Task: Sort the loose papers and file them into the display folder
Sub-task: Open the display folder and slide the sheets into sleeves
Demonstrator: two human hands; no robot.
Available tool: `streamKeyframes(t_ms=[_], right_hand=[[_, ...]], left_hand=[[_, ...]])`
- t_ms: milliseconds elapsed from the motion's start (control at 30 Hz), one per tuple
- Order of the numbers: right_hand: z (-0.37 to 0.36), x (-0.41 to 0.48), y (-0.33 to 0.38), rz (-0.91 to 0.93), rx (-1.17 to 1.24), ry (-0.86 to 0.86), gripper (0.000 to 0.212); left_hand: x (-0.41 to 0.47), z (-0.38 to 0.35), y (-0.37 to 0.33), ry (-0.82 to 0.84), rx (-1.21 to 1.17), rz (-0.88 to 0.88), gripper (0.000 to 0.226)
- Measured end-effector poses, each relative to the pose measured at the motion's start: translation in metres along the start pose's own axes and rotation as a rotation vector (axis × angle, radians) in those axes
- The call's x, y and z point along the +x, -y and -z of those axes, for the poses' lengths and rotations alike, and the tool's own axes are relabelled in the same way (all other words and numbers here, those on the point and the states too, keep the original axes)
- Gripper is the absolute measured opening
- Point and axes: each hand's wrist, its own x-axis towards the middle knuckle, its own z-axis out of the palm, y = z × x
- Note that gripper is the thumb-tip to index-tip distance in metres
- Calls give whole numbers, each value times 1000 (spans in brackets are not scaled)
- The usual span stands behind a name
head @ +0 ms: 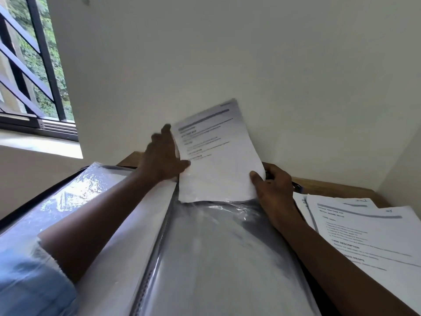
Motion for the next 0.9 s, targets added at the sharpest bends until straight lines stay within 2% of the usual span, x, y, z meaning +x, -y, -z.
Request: streamKeyframes(t_ms=[67, 100, 133, 200, 267, 367, 500, 633, 767, 900], right_hand=[[1, -2, 3, 45, -28, 16, 22], [2, -4, 5, 58, -35, 20, 23], [2, -5, 6, 74, -39, 20, 24], [2, -6, 6, 111, -53, 12, 24], [1, -6, 6, 145, -64, -3, 25], [-3, -6, 3, 168, -53, -46, 28], [-3, -5, 4, 122, 14, -74, 17], [-4, -4, 11, 112, 156, -123, 20], [-4, 1, 11, -30, 452, -194, 44], [-3, 5, 10, -92, 529, -164, 58]], left_hand=[[-12, 3, -18, -230, 45, -296, 85], [-17, 5, -31, -262, 4, -444, 75], [-21, 5, -48, -232, -19, -579, 69], [-23, 2, -81, -52, 55, -813, 67], [-18, -4, -115, 168, 242, -908, 70], [0, -13, -152, 436, 517, -879, 58], [19, -22, -171, 721, 584, -740, 24], [21, -17, -170, 800, 447, -687, 23], [23, -21, -159, 818, 389, -628, 19], [19, -27, -156, 840, 359, -589, 18]])
